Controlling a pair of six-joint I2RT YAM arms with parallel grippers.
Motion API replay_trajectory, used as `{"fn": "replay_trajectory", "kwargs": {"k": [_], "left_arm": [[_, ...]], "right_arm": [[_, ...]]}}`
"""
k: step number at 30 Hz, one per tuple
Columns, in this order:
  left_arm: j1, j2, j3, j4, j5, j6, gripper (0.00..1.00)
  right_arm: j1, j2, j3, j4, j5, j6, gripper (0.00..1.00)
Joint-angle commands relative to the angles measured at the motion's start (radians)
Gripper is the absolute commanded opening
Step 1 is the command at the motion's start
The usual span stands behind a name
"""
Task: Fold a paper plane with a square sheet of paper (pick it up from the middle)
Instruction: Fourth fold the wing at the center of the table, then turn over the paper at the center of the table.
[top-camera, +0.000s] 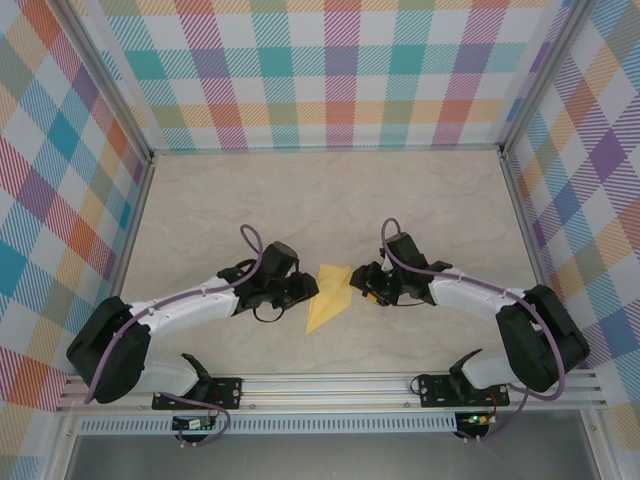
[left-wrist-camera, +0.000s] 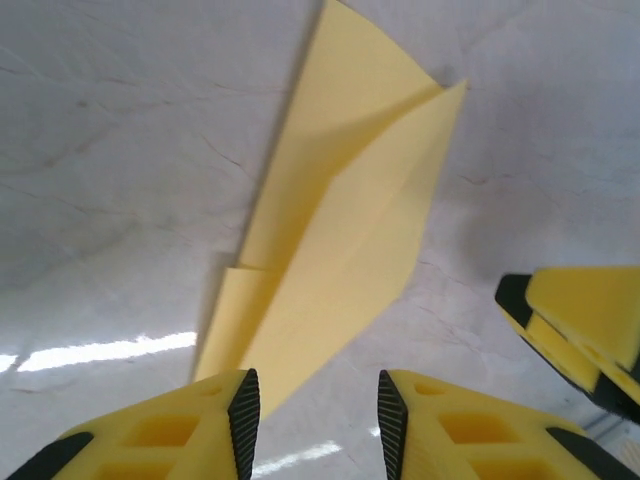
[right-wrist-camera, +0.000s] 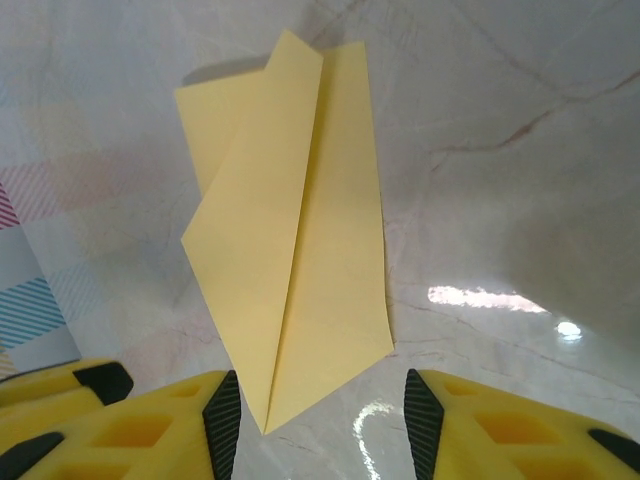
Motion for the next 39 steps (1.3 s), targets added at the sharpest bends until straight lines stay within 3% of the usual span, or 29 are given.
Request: {"fn": "replay_trajectory", "kwargs": {"k": [1, 9, 39], "left_arm": [[0.015, 0.075, 0.058, -0.092, 0.04, 0.128, 0.4], [0.018, 0.184, 0.108, -0.11, 0.015, 0.164, 0.41], [0.019, 0.324, 0.162, -0.091, 0.058, 0.202, 0.37]], "right_arm": [[0.042, 0.035, 0.015, 0.017, 0.039, 0.073, 0.49], [0.075, 0.109, 0.045, 0.044, 0.035, 0.1, 0.49], [0.085, 0.22, 0.071, 0.123, -0.006, 0.086, 0.42]]}}
